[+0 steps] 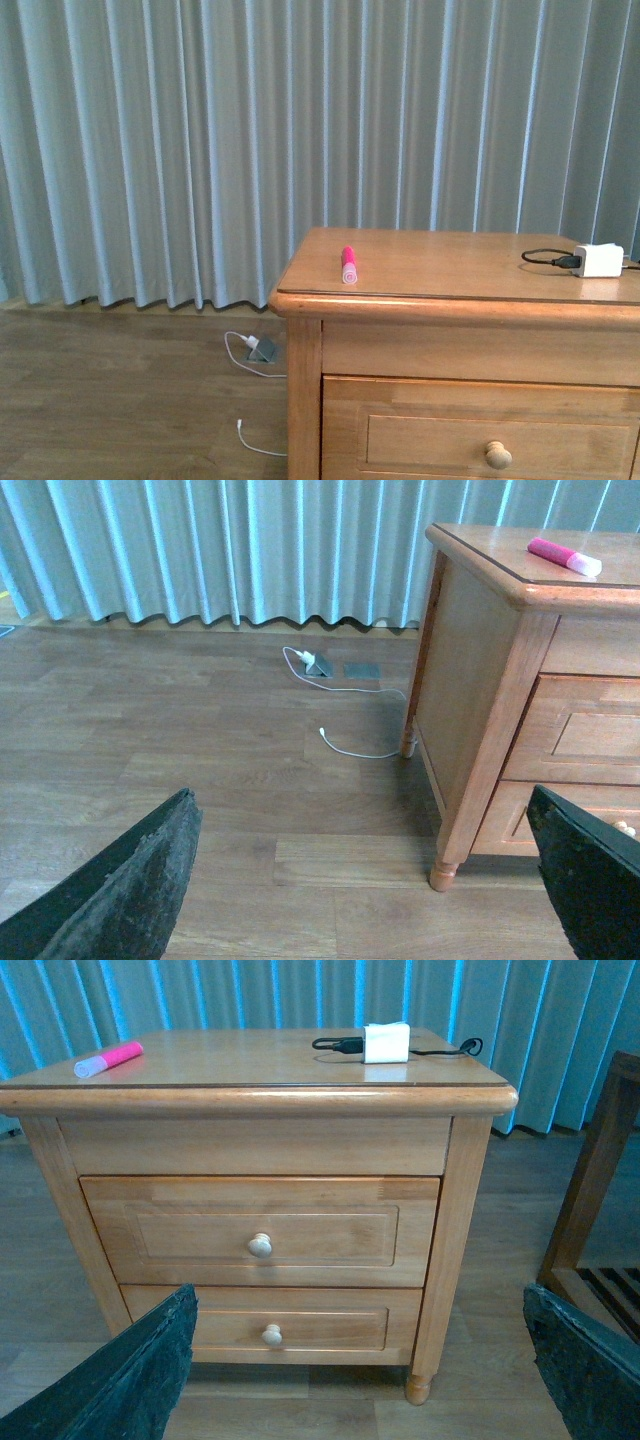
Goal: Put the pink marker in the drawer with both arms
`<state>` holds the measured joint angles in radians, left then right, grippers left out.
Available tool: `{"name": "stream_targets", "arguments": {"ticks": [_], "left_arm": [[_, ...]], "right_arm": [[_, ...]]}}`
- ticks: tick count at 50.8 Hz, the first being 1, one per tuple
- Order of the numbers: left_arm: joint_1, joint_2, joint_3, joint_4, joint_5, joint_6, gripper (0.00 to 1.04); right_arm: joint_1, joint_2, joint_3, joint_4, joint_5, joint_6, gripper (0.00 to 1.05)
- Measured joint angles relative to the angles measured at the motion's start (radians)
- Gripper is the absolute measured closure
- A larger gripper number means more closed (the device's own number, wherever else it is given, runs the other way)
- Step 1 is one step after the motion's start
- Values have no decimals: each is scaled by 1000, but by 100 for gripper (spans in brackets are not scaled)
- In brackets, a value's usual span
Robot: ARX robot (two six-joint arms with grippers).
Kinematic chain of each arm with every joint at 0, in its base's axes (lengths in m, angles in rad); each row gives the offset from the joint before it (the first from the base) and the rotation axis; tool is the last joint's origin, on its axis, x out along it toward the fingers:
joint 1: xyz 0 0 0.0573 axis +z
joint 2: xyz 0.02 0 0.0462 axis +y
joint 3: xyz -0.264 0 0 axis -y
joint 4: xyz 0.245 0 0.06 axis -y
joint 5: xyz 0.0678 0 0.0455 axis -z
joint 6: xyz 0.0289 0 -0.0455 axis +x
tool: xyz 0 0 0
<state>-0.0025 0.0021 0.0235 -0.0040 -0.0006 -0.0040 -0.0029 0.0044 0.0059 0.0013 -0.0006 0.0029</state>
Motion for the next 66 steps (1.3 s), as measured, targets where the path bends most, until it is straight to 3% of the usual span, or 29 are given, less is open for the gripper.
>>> {"name": "stream_targets", "arguments": {"ticks": [10, 16, 19, 26, 33, 40, 49, 50, 66], "left_arm": [[0, 0, 0, 0, 0, 0, 6], [0, 0, 0, 0, 0, 0, 6], [0, 0, 0, 0, 0, 0, 6], [0, 0, 0, 0, 0, 0, 6], [0, 0, 0, 0, 0, 0, 6], [0, 0, 0, 0, 0, 0, 6], [0, 0, 0, 0, 0, 0, 6], [0, 0, 0, 0, 0, 0, 6], [0, 0, 0, 0, 0, 0, 6]], "right_arm": [[0, 0, 0, 0, 0, 0, 8], [3, 100, 63, -195, 16, -8, 8], [-2, 167, 80, -195, -17, 1, 8], [8, 473, 169, 31, -45, 29, 8], [89, 863, 230, 282, 21, 45, 8], [161, 1181, 356, 426, 63, 55, 8], [209, 1513, 535, 496, 109, 73, 8], [222, 1761, 718, 517, 137, 104, 8], [228, 2038, 999, 462, 161, 125, 8]]}}
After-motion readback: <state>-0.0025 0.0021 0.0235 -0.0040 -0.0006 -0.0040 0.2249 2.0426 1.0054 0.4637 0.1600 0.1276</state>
